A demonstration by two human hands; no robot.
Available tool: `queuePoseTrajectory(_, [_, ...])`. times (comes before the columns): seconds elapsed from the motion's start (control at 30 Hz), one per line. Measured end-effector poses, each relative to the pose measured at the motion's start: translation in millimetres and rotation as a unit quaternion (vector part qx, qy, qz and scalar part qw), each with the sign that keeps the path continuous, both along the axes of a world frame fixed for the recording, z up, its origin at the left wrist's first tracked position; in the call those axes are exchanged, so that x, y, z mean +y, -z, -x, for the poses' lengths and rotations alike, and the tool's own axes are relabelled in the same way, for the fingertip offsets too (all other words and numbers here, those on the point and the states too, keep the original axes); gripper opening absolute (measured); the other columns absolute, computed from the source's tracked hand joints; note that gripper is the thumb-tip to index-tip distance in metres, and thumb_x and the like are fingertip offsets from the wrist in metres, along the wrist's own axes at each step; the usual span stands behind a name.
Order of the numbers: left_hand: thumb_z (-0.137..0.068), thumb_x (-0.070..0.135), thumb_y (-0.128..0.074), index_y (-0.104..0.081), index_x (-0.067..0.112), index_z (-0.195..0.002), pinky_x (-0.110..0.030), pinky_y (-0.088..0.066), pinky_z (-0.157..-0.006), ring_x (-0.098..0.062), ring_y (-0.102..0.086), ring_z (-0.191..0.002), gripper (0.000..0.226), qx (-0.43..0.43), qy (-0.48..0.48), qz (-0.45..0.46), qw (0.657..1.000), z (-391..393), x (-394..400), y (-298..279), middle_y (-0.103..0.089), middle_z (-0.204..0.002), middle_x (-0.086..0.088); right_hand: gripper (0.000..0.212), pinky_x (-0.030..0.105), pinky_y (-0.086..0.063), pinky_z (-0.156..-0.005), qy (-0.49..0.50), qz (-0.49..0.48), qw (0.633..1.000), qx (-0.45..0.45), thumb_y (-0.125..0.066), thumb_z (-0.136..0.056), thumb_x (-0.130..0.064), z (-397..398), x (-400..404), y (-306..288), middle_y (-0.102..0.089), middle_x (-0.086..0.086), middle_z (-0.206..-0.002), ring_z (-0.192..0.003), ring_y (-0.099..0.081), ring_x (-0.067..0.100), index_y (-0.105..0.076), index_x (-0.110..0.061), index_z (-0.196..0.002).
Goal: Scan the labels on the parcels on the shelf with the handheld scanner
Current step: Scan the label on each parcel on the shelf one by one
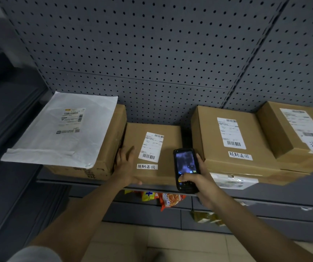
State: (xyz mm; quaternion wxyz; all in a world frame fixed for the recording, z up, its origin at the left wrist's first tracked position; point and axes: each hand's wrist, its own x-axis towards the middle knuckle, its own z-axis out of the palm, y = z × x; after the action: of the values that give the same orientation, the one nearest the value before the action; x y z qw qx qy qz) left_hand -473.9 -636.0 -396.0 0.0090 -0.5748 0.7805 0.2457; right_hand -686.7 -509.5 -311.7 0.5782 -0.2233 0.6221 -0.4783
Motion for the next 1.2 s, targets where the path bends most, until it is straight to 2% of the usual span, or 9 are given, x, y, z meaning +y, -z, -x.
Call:
queuePoseTrajectory(0.2, [-0.058,0.031,-0.090,0.022,0.035,-0.146,-0.050,-0.028,-0.114,-0.039,-0.006,-0.145,0.143,0.018,-0.042,-0.050,0.998,0,-1,0,0.027,-0.154,-0.012,0.085,0.041,-0.056,-0.079,-0.016,-0.015,1.000,0.005,-0.069,-0.068,0.011,-8,10,0,-0.065,0.009,-0.117,-0.098,-0.063,0.025,-0.045,-0.030,-0.139])
queuePoseTrajectory(0.3, [-0.059,0.030,-0.089,0.028,0.032,-0.144,-0.047,-0.028,-0.113,-0.034,-0.011,-0.144,0.145,0.041,-0.061,-0.069,0.995,-2,1,1,0.012,-0.155,-0.011,0.096,0.042,-0.055,-0.082,-0.025,-0.031,0.999,-0.014,-0.068,-0.071,0.011,-10,17,4,-0.065,0.009,-0.120,-0.102,-0.063,0.027,-0.032,-0.030,-0.150])
queuePoseTrajectory(0.47, [-0.062,0.036,-0.087,0.029,0.026,-0.145,-0.043,-0.031,-0.110,-0.034,-0.018,-0.138,0.143,0.050,-0.061,-0.055,0.995,-7,17,2,0.000,-0.149,-0.014,0.103,0.039,-0.053,-0.078,-0.032,-0.039,0.998,-0.021,-0.071,-0.063,0.005,-13,29,5,-0.067,0.008,-0.119,-0.104,-0.064,0.028,-0.032,-0.033,-0.150])
queuePoseTrajectory(0.67, [-0.063,0.037,-0.086,0.029,0.023,-0.144,-0.044,-0.026,-0.114,-0.033,-0.012,-0.140,0.142,0.093,-0.066,-0.001,0.993,-9,59,5,0.005,-0.151,-0.016,0.073,0.041,-0.058,-0.071,-0.058,0.006,0.998,-0.026,-0.064,-0.074,0.014,-19,63,-5,-0.068,0.009,-0.115,-0.104,-0.065,0.030,-0.052,-0.033,-0.128])
queuePoseTrajectory(0.73, [-0.063,0.036,-0.086,0.029,0.024,-0.144,-0.045,-0.028,-0.112,-0.032,-0.015,-0.138,0.141,0.110,-0.078,0.022,0.991,-8,82,3,0.002,-0.150,-0.016,0.075,0.041,-0.058,-0.074,-0.065,0.018,0.997,-0.026,-0.068,-0.065,0.006,-20,80,-8,-0.068,0.010,-0.118,-0.106,-0.064,0.030,-0.053,-0.034,-0.127])
queuePoseTrajectory(0.8, [-0.062,0.035,-0.086,0.026,0.023,-0.146,-0.044,-0.028,-0.111,-0.031,-0.016,-0.136,0.141,0.117,-0.085,0.049,0.988,-8,106,-1,0.000,-0.149,-0.016,0.084,0.044,-0.055,-0.086,-0.073,0.026,0.997,-0.019,-0.069,-0.058,0.001,-22,98,-10,-0.067,0.009,-0.121,-0.110,-0.062,0.029,-0.050,-0.033,-0.133])
queuePoseTrajectory(0.97, [-0.060,0.038,-0.087,0.019,0.019,-0.149,-0.044,-0.032,-0.109,-0.034,-0.019,-0.134,0.139,0.101,-0.090,0.131,0.982,-13,159,-16,-0.003,-0.148,-0.020,0.086,0.053,-0.049,-0.100,-0.084,0.049,0.995,-0.018,-0.070,-0.056,-0.001,-28,155,-17,-0.067,0.010,-0.121,-0.114,-0.061,0.033,-0.051,-0.033,-0.134])
queuePoseTrajectory(1.1, [-0.059,0.039,-0.087,0.018,0.021,-0.149,-0.050,-0.034,-0.108,-0.038,-0.019,-0.135,0.140,0.086,-0.108,0.179,0.974,-18,203,-32,-0.001,-0.149,-0.021,0.083,0.060,-0.048,-0.099,-0.084,0.066,0.994,-0.031,-0.073,-0.053,-0.004,-38,206,-27,-0.068,0.018,-0.120,-0.115,-0.059,0.046,-0.055,-0.031,-0.129])
queuePoseTrajectory(1.2, [-0.057,0.042,-0.087,0.013,0.023,-0.150,-0.057,-0.034,-0.106,-0.043,-0.020,-0.134,0.138,0.092,-0.117,0.220,0.964,-21,232,-44,-0.002,-0.150,-0.024,0.077,0.057,-0.049,-0.098,-0.091,0.079,0.992,-0.047,-0.071,-0.055,-0.001,-49,238,-45,-0.067,0.022,-0.120,-0.113,-0.060,0.047,-0.058,-0.031,-0.125])
